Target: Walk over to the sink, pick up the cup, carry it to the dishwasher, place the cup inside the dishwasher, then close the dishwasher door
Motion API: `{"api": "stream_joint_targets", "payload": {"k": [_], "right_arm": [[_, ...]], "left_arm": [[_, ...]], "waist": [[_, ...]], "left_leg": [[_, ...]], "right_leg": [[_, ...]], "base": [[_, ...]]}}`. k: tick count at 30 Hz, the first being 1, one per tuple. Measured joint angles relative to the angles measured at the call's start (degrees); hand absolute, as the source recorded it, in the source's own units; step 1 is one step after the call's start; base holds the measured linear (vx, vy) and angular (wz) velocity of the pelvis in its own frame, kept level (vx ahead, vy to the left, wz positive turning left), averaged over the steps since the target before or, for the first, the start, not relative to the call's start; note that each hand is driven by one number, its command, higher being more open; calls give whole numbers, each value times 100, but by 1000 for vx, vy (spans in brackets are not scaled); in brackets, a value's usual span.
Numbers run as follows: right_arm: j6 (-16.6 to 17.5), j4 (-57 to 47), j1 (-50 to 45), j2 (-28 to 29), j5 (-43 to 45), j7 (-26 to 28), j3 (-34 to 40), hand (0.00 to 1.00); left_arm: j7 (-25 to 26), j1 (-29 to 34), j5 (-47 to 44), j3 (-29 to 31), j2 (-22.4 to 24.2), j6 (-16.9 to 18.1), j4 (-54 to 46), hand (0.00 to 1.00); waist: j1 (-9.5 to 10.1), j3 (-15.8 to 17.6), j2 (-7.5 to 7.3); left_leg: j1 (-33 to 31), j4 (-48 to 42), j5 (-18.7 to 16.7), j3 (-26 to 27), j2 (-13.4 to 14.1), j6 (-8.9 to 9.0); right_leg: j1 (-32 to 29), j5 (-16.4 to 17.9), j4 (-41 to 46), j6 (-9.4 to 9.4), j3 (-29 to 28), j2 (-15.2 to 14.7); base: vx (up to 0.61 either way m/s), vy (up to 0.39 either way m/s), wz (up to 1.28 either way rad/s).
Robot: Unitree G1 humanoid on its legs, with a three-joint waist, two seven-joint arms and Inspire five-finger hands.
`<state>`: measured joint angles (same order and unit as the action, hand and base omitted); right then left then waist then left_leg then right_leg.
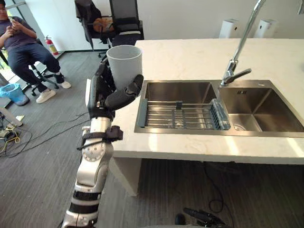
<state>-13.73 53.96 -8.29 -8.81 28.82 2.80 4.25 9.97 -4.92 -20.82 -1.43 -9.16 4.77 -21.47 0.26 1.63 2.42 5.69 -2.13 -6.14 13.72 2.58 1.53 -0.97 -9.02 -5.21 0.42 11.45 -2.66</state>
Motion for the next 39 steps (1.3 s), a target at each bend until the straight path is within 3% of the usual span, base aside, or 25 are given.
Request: {"api": "stream_joint_targets", "payload": {"k": [7,12,18,19,20,21,22,23,24,25,26,27,29,32,34,35,36,37,38,39], "right_arm": [[27,-10,-124,81,122,-293,63,100],[5,-3,-135,86,-90,-217,105,100],[59,248,-113,-75,-617,152,2,100],[165,375,-1,-116,-500,120,233,100],[206,376,36,-162,-281,-6,372,100],[279,336,21,-238,-93,-71,539,100],[332,225,-11,-339,-40,-75,600,100],[413,97,49,-373,53,-80,668,100],[440,55,77,-376,79,-79,672,100],[455,52,115,-354,79,-73,739,100],[412,44,212,-313,80,-114,823,100],[369,-9,215,-327,81,-164,814,100],[305,-124,215,-245,83,-401,774,100],[133,-226,311,-148,119,-715,764,100],[90,-362,342,-48,114,-730,726,100],[117,-398,316,95,100,-724,710,100],[132,-435,283,164,99,-727,667,100],[270,-615,158,280,236,-808,615,100],[405,-695,94,334,449,-864,598,100],[464,-757,101,338,528,-885,545,100]], "left_arm": [[67,809,-11,567,163,845,-605,0],[35,1279,-57,1046,201,876,-885,0],[-161,1628,-55,1280,412,872,-978,0],[-261,1563,-43,1137,500,965,-890,0],[-353,1503,-44,946,521,1047,-812,0],[-473,1508,-44,753,518,1079,-784,0],[-536,1489,-43,616,521,1147,-794,0],[-596,1436,-43,496,440,1252,-804,0],[-634,1391,-42,443,395,1270,-804,0],[-646,1338,9,322,334,1272,-808,0],[-634,1336,6,250,314,1275,-801,0],[-644,1392,5,213,366,1277,-800,0],[-658,1521,11,139,374,1282,-813,0],[-712,1573,170,-15,342,1274,-862,0],[-766,1506,176,-153,289,1228,-974,0],[-771,1315,154,-426,209,1231,-945,0],[-770,1202,155,-581,155,1230,-890,0],[-860,947,78,-942,81,1272,-618,0],[-923,814,24,-1248,88,1294,-339,0],[-933,819,14,-1361,102,1296,-264,0]], "waist": [[208,-53,-74],[316,-49,-73],[602,-2,-67],[398,172,-164],[370,258,-121],[350,245,-43],[347,224,137],[352,228,221],[332,240,214],[248,245,140],[199,299,110],[208,320,113],[317,336,90],[398,347,71],[408,380,143],[331,423,157],[277,448,160],[228,457,148],[207,447,132],[211,444,133]], "left_leg": [[-145,-158,0,-351,-23,-53],[-391,-374,14,-822,-43,-55],[-758,-54,437,-1973,-212,-84],[-969,-330,239,596,353,-873],[-1136,-1303,188,1575,762,-943],[-1036,-1839,245,2190,1087,-921],[-983,-1795,423,2203,1157,-633],[-979,-1402,406,2126,918,-548],[-952,-1064,509,2010,740,-529],[-774,-173,502,1784,384,-538],[-757,-266,447,2037,356,-477],[-704,-143,662,2041,333,-404],[-609,113,741,1678,10,-422],[-657,286,807,1047,-416,-710],[-646,425,882,428,-714,-974],[-700,417,914,-143,-795,-1158],[-724,406,941,-451,-821,-1143],[-733,369,1026,-1046,-947,-1075],[-674,332,1025,-1487,-1099,-1070],[-632,335,1014,-1641,-1165,-1068]], "right_leg": [[95,48,-2,52,326,-68],[179,127,1,63,783,-127],[336,215,33,59,2109,-314],[553,314,87,59,3595,-752],[663,378,254,75,4026,-927],[806,495,435,153,4364,-1085],[885,627,651,296,4574,-1097],[886,730,834,369,4640,-1195],[860,755,894,393,4657,-1240],[848,796,1014,441,4986,-1450],[1016,794,1247,439,5428,-1697],[1172,797,1362,444,5673,-1759],[1406,696,1685,450,5929,-2059],[1514,478,2527,227,5878,-2671],[1282,55,3449,-454,4887,-3119],[953,604,3778,-354,3481,-2837],[814,903,3870,-163,2804,-2522],[644,1344,3943,31,1780,-1887],[529,1654,3936,211,1082,-1406],[426,1784,3928,288,810,-1232]], "base": [[-45,22,26],[-26,-3,50],[-11,-5,145],[-88,68,368],[-96,148,389],[-66,216,197],[-76,290,174],[-89,269,139],[-132,277,176],[-112,248,195],[-79,269,208],[-25,205,152],[-14,207,122],[54,190,122],[121,172,168],[53,72,203],[58,8,268],[73,-73,270],[87,-87,245],[129,-56,201]]}}
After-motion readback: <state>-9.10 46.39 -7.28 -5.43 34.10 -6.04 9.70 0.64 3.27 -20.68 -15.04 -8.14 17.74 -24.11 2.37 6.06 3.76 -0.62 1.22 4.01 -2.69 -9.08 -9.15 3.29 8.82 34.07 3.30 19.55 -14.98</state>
